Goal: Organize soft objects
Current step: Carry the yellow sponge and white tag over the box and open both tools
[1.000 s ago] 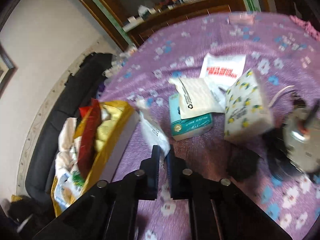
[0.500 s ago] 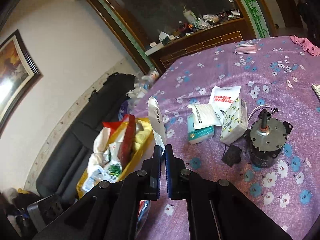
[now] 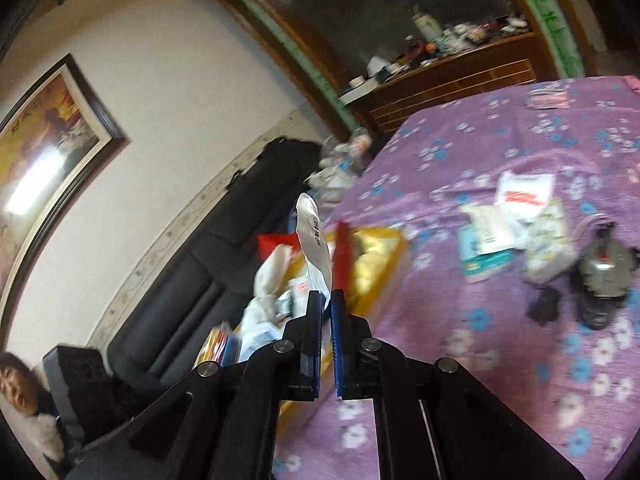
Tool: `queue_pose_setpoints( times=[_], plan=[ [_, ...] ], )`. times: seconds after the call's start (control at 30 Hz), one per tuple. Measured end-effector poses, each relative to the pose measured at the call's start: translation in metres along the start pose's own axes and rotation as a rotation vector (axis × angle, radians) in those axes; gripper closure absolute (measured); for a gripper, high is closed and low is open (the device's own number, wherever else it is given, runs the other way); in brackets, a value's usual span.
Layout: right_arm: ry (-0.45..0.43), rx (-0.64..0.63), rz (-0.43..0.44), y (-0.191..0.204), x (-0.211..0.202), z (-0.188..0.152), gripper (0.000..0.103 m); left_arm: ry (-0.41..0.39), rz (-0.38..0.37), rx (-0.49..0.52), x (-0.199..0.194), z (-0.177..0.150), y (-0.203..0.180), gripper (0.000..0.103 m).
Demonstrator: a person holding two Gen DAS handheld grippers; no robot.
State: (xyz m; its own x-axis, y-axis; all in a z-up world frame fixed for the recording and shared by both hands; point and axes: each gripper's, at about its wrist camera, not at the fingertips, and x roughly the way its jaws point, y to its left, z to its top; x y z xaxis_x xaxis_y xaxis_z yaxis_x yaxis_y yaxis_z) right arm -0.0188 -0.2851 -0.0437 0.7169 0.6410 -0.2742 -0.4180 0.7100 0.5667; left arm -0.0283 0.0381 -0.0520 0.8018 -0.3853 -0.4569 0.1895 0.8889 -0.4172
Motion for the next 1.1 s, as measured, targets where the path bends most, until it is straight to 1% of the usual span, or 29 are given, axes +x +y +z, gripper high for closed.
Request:
queue_pose_setpoints(
  times=[0.1, 0.17, 0.23, 0.37, 0.43, 0.5, 0.57, 0.63, 0.7, 0.73, 0.77, 0.8, 0.83, 0.87, 0.9, 0.93, 1.0, 1.07, 1.1],
  plan=[
    [0.034, -0.037, 0.031, 0.017, 0.026, 0.002, 0.099, 0.002, 0.034, -0.030, 0.013, 0.009, 0.016, 0.075],
    [0.054, -0.056, 0.029, 0.024, 0.045, 0.004, 0.099, 0.004, 0.060, -0.036, 0.020, 0.015, 0.025, 0.075],
    [0.076, -0.065, 0.031, 0.027, 0.065, 0.009, 0.099, 0.001, 0.066, -0.045, 0.026, 0.020, 0.034, 0.075],
    [0.113, -0.072, 0.002, 0.032, 0.104, 0.015, 0.099, 0.026, 0.098, -0.054, 0.048, 0.028, 0.051, 0.075],
    [0.113, -0.090, -0.038, 0.035, 0.117, 0.016, 0.099, 0.038, 0.115, -0.046, 0.057, 0.027, 0.054, 0.075],
    [0.107, -0.117, -0.083, 0.037, 0.127, 0.016, 0.099, 0.030, 0.138, -0.040, 0.064, 0.028, 0.055, 0.075],
    [0.109, -0.134, -0.124, 0.042, 0.136, 0.015, 0.099, 0.034, 0.140, -0.031, 0.067, 0.031, 0.054, 0.075],
    [0.114, -0.140, -0.130, 0.048, 0.144, 0.012, 0.099, 0.034, 0.146, -0.023, 0.068, 0.034, 0.053, 0.075],
    [0.103, -0.157, -0.163, 0.055, 0.148, 0.009, 0.096, 0.037, 0.142, -0.028, 0.071, 0.036, 0.054, 0.074],
    [0.098, -0.158, -0.161, 0.057, 0.147, 0.008, 0.094, 0.047, 0.131, -0.029, 0.072, 0.036, 0.055, 0.073],
    [0.094, -0.154, -0.151, 0.059, 0.144, 0.006, 0.093, 0.047, 0.088, -0.040, 0.070, 0.035, 0.056, 0.071],
    [0.094, -0.140, -0.125, 0.060, 0.143, 0.005, 0.090, 0.044, 0.044, -0.054, 0.069, 0.035, 0.058, 0.063],
    [0.094, -0.130, -0.102, 0.061, 0.141, 0.004, 0.078, 0.039, 0.004, -0.070, 0.067, 0.035, 0.061, 0.051],
    [0.085, -0.119, -0.085, 0.062, 0.137, 0.003, 0.067, 0.033, -0.021, -0.086, 0.064, 0.034, 0.063, 0.045],
    [0.062, -0.115, -0.087, 0.064, 0.132, 0.002, 0.045, 0.018, -0.025, -0.096, 0.059, 0.031, 0.064, 0.036],
    [0.041, -0.115, -0.089, 0.062, 0.128, 0.002, 0.036, 0.007, -0.015, -0.095, 0.056, 0.029, 0.063, 0.030],
    [0.014, -0.127, -0.081, 0.062, 0.119, 0.000, 0.035, -0.006, 0.022, -0.078, 0.052, 0.024, 0.058, 0.028],
    [0.006, -0.138, -0.064, 0.062, 0.109, -0.006, 0.033, 0.008, 0.033, -0.071, 0.052, 0.021, 0.051, 0.028],
    [-0.001, -0.143, -0.066, 0.063, 0.101, -0.009, 0.029, 0.014, 0.019, -0.066, 0.050, 0.017, 0.046, 0.028]
  ],
)
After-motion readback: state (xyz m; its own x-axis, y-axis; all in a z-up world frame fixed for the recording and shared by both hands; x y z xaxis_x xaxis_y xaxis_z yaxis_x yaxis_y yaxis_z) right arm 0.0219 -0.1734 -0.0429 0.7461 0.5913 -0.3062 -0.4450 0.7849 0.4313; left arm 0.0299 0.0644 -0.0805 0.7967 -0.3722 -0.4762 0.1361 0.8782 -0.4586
